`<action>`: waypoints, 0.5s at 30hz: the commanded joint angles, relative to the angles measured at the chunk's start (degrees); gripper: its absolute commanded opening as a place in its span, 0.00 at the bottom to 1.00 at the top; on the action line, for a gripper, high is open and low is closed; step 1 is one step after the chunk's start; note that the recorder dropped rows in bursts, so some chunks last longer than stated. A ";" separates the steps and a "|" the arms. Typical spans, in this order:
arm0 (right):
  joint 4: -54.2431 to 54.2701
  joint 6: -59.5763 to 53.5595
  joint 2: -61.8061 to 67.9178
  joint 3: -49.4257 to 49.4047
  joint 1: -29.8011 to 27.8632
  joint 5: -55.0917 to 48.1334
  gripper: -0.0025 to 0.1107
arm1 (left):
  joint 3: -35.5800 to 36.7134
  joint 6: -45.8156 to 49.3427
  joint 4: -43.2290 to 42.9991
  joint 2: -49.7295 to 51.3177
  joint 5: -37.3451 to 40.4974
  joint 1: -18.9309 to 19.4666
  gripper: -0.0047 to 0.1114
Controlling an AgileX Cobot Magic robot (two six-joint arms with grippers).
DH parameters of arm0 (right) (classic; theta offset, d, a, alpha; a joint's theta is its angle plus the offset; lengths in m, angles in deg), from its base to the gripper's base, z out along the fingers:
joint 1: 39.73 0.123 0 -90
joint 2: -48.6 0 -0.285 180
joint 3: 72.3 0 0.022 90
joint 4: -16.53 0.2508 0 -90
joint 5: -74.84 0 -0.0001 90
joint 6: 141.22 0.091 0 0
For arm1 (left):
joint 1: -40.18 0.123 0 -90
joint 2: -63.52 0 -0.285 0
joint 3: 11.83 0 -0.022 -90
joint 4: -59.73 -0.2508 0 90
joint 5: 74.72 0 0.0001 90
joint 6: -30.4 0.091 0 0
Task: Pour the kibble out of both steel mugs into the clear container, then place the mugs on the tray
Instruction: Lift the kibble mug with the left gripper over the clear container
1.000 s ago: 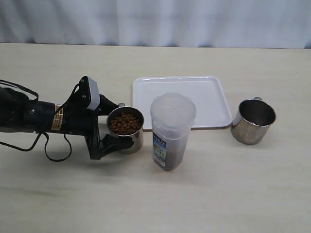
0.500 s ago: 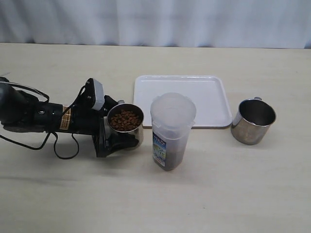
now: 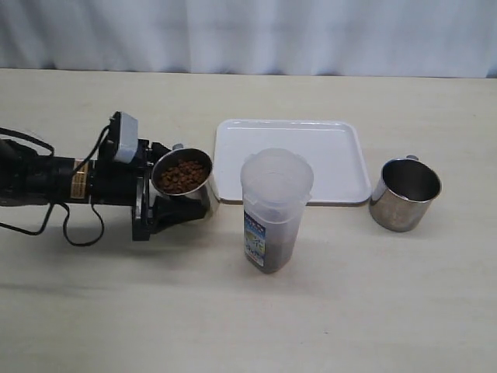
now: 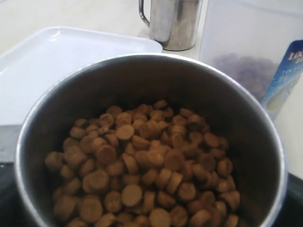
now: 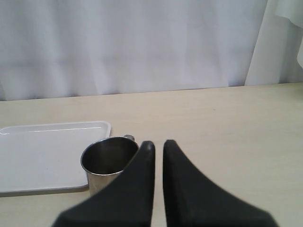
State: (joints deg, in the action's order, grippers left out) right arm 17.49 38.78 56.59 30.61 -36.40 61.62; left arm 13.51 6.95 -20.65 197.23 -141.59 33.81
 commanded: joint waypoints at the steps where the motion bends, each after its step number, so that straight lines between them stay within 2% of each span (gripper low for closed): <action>1: 0.25 -0.64 -0.20 -0.13 -0.04 -0.15 0.06 | -0.23 -6.71 -4.62 -3.98 -3.09 4.02 0.04; 7: 0.25 -0.64 -0.20 -0.13 -0.04 -0.15 0.06 | -0.23 -20.39 -7.77 -10.58 -3.09 4.07 0.04; 9: 0.25 -0.64 -0.20 -0.13 -0.04 -0.15 0.06 | -0.23 -27.67 -8.97 -15.83 5.40 3.27 0.04; 12: 0.25 -0.64 -0.20 -0.13 -0.04 -0.15 0.06 | -0.23 -32.54 -10.33 -21.43 10.18 2.29 0.04; 14: 0.25 -0.64 -0.20 -0.13 -0.04 -0.15 0.06 | 0.03 -35.17 -10.47 -25.98 15.33 0.46 0.04; 15: 0.25 -0.64 -0.20 -0.13 -0.04 -0.15 0.06 | 0.86 -35.43 -10.34 -29.39 21.07 -1.44 0.04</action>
State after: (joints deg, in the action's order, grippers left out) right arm 17.49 38.78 56.59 30.61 -36.40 61.62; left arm 13.84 -26.56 -31.74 172.47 -125.50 34.47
